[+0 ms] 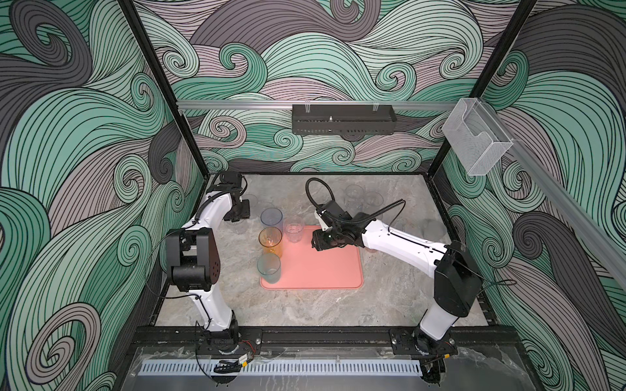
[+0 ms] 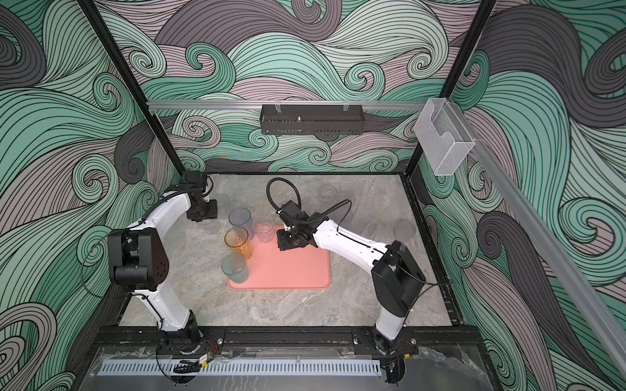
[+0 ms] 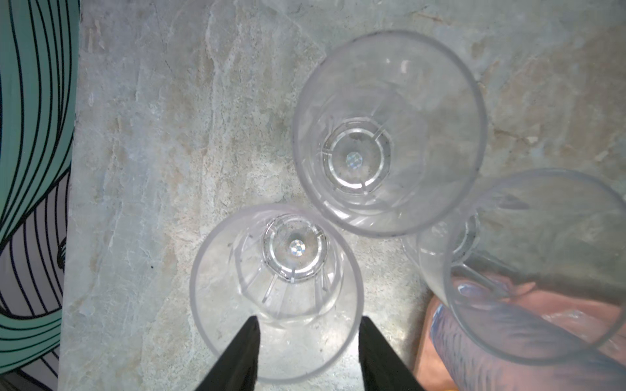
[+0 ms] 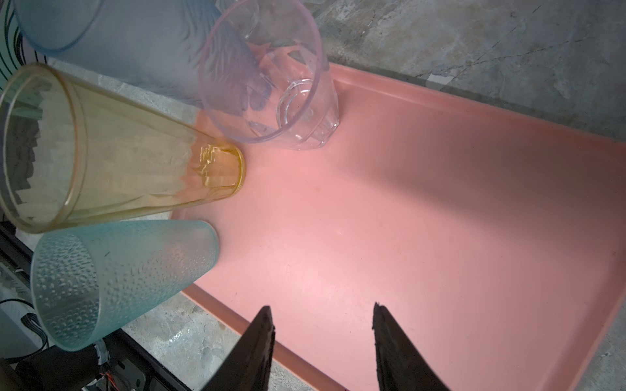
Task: Place the glasses into the tray
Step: Pick up the glass from the top-left of the table.
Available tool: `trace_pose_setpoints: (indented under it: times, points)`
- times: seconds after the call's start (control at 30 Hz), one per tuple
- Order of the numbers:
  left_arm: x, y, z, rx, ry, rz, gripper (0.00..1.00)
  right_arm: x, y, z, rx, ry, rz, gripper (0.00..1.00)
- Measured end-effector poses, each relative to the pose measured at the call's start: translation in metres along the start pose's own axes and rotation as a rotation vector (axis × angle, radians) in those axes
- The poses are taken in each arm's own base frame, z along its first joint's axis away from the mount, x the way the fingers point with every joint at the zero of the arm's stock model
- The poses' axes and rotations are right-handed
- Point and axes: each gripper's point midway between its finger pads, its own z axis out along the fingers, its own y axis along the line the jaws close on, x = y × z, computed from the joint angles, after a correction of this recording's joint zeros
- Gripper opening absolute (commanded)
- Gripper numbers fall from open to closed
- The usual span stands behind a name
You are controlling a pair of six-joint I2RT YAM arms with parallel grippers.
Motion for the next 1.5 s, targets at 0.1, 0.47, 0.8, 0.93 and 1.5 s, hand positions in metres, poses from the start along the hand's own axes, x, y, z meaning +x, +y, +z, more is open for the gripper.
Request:
trace_pose_setpoints:
  times: [0.1,0.47,0.8,0.93,1.5]
  points:
    - [-0.002,-0.002,0.007,0.004,0.012,0.018,0.45,0.001,0.003,0.0,-0.003,0.001,-0.011,0.49]
    - [0.003,-0.01,0.035,0.029,0.079,0.05,0.29,0.002,0.0,0.0,0.01,0.003,-0.024,0.49]
    - [0.01,-0.017,0.031,0.067,0.111,0.04,0.02,0.002,0.0,0.0,0.013,0.001,-0.025,0.48]
    - [0.015,-0.016,0.015,0.078,0.12,0.02,0.0,0.002,0.0,0.0,0.017,-0.001,-0.026,0.47]
    - [-0.013,-0.032,-0.186,0.175,-0.267,0.037,0.0,-0.005,-0.007,-0.004,0.042,-0.026,-0.021,0.47]
